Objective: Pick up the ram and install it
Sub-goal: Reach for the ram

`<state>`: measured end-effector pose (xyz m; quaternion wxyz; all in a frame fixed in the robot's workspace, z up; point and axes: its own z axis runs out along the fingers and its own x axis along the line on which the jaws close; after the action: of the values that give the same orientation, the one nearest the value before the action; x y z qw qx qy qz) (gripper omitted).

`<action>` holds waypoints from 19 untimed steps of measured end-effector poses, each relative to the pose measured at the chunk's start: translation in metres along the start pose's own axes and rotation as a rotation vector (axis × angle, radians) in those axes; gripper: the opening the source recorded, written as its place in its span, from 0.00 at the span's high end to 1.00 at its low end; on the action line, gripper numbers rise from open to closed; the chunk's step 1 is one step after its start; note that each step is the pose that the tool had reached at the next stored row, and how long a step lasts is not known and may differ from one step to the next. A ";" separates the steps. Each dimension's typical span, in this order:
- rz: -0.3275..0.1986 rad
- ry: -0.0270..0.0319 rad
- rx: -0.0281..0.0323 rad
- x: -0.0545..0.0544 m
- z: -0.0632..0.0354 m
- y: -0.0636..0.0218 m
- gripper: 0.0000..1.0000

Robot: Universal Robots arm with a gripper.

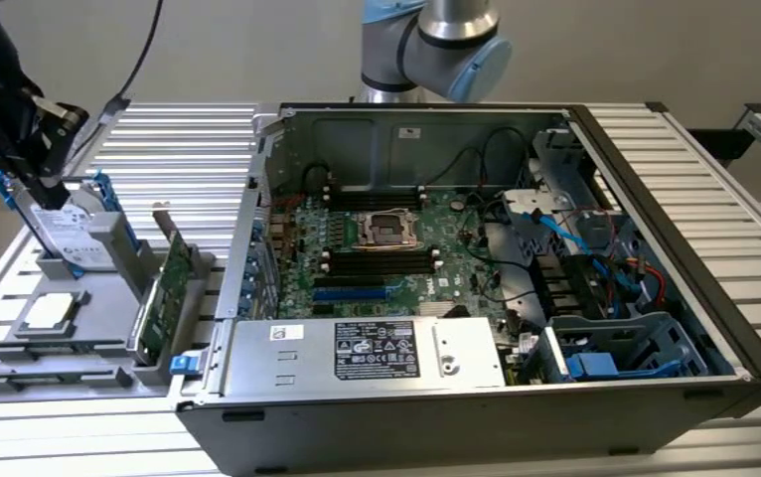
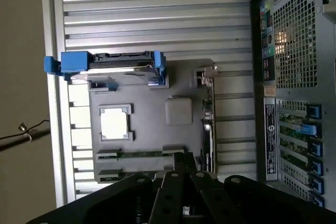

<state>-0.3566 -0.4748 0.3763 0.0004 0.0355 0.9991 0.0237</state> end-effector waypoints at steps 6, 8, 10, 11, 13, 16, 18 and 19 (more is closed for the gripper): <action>-0.003 0.0130 0.0002 0.003 0.0059 -0.0142 0.89; -0.006 0.0164 -0.0007 0.004 0.0083 -0.0184 0.89; -0.010 0.0203 -0.0016 0.004 0.0108 -0.0227 0.89; -0.012 0.0224 -0.0019 0.005 0.0119 -0.0246 0.89; -0.015 0.0263 -0.0022 0.005 0.0143 -0.0281 0.89; -0.019 0.0321 -0.0019 0.008 0.0179 -0.0324 0.89; -0.022 0.0354 -0.0017 0.010 0.0204 -0.0347 0.89; -0.023 0.0371 -0.0015 0.011 0.0215 -0.0359 0.89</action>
<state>-0.3699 -0.5088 0.3531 -0.0179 0.0234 0.9993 0.0251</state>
